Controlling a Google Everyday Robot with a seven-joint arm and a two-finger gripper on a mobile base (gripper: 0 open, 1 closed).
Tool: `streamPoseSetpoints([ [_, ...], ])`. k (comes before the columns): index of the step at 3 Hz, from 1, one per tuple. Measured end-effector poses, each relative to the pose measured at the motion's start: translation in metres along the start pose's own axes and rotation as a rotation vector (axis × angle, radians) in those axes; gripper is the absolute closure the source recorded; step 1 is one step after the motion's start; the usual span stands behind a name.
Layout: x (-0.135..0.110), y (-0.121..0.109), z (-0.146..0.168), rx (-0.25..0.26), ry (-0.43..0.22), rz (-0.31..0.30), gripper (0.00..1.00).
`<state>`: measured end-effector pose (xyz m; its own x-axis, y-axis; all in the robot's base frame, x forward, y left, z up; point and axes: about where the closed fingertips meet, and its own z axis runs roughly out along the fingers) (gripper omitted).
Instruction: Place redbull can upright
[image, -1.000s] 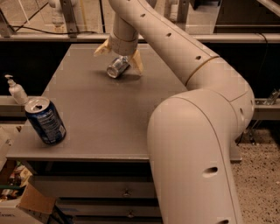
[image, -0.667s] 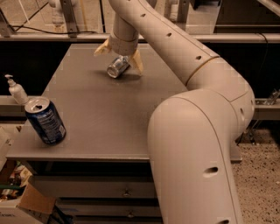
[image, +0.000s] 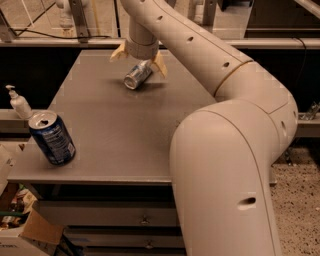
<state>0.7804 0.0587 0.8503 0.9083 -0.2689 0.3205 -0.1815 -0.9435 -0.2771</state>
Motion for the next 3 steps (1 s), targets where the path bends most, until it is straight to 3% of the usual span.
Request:
streamPoseSetpoints([
  [2,0.017,0.014,0.016,-0.112,0.038,-0.082,0.00],
  [3,0.021,0.016,0.026,-0.157,0.023,-0.087,0.13],
])
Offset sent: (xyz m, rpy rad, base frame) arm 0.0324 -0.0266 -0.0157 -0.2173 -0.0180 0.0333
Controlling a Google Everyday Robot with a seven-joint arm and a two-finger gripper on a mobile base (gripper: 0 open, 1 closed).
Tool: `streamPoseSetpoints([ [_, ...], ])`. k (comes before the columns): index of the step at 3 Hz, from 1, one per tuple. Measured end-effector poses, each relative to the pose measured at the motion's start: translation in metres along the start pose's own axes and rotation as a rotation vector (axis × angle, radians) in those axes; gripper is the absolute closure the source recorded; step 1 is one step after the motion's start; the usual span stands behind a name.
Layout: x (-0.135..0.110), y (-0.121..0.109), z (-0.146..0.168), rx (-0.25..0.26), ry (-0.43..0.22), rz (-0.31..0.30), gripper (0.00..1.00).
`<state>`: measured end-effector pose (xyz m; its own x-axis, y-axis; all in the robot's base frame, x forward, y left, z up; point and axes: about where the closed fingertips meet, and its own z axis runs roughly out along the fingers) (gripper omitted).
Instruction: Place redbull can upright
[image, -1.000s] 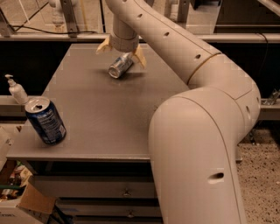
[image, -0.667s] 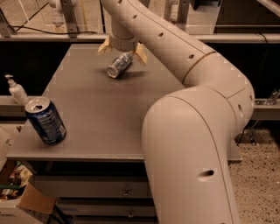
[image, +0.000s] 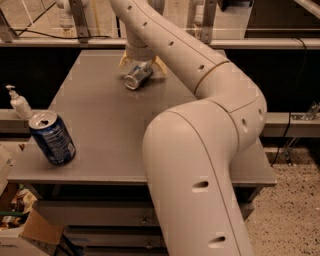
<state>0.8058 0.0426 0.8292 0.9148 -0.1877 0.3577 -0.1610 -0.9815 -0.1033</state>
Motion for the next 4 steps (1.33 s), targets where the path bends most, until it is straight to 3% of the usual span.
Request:
streamPoseSetpoints([
  [2,0.003,-0.002,-0.002,-0.017,-0.041,0.049,0.57],
  [3,-0.003,-0.002,-0.006,0.012,-0.090,0.094,0.79],
  [4,-0.005,-0.004,-0.034,0.118,-0.118,0.162,1.00],
])
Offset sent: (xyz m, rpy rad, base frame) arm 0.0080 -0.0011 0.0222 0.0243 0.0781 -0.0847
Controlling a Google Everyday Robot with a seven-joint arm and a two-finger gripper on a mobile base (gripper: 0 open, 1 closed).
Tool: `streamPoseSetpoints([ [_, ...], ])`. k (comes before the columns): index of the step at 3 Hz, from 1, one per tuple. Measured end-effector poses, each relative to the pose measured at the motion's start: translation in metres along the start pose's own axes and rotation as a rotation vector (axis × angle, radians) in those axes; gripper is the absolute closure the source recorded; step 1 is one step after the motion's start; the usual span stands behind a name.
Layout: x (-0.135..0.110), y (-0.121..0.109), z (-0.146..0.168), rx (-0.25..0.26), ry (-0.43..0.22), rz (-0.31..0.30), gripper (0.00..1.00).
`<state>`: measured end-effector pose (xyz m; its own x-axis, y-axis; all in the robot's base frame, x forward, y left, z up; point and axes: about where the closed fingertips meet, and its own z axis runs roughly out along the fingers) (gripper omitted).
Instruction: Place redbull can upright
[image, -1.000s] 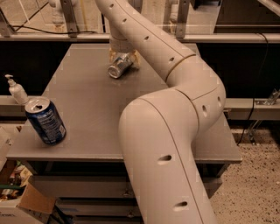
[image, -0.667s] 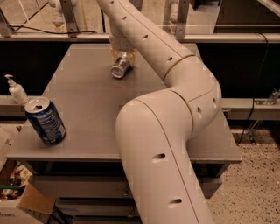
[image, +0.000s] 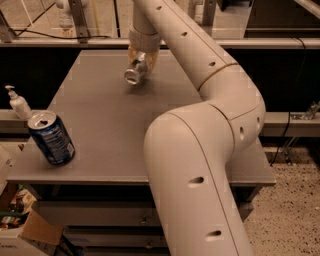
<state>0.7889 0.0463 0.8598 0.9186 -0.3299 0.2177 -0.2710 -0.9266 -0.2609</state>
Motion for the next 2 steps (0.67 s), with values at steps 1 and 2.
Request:
streamPoseSetpoints([
  [1,-0.006,-0.003,-0.045,0.104,0.009,0.035,1.00],
  [2,-0.021,0.001,-0.094,0.210,0.044,0.022,1.00],
])
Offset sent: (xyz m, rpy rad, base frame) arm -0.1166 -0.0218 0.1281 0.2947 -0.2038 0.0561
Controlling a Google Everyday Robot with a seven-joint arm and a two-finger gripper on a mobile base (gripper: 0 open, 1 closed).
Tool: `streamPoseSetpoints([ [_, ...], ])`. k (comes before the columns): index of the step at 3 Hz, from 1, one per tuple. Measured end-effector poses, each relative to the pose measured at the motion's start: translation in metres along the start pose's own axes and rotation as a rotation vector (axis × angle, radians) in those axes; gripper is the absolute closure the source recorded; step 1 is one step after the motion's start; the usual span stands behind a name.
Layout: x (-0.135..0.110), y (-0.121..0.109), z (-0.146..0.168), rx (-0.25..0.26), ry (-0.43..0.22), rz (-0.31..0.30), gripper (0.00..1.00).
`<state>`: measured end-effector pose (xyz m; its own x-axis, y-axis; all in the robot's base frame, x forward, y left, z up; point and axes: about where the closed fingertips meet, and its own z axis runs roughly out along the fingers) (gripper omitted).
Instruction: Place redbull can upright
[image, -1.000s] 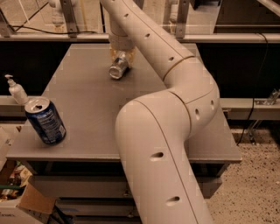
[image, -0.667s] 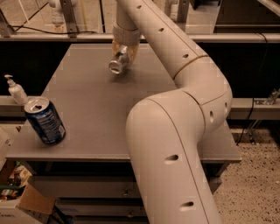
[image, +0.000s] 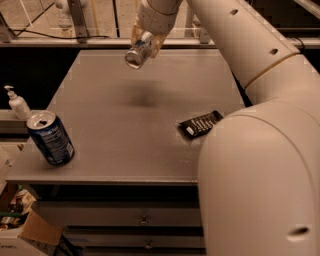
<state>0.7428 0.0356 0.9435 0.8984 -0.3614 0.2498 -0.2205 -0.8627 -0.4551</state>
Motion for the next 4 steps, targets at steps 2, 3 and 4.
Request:
streamPoseSetpoints([
  [2,-0.007,0.003,0.000,-0.012,0.034,-0.056,1.00],
  [3,-0.011,0.010,-0.016,0.006,0.127,-0.173,1.00],
  [4,-0.025,0.019,-0.033,0.057,0.215,-0.321,1.00],
])
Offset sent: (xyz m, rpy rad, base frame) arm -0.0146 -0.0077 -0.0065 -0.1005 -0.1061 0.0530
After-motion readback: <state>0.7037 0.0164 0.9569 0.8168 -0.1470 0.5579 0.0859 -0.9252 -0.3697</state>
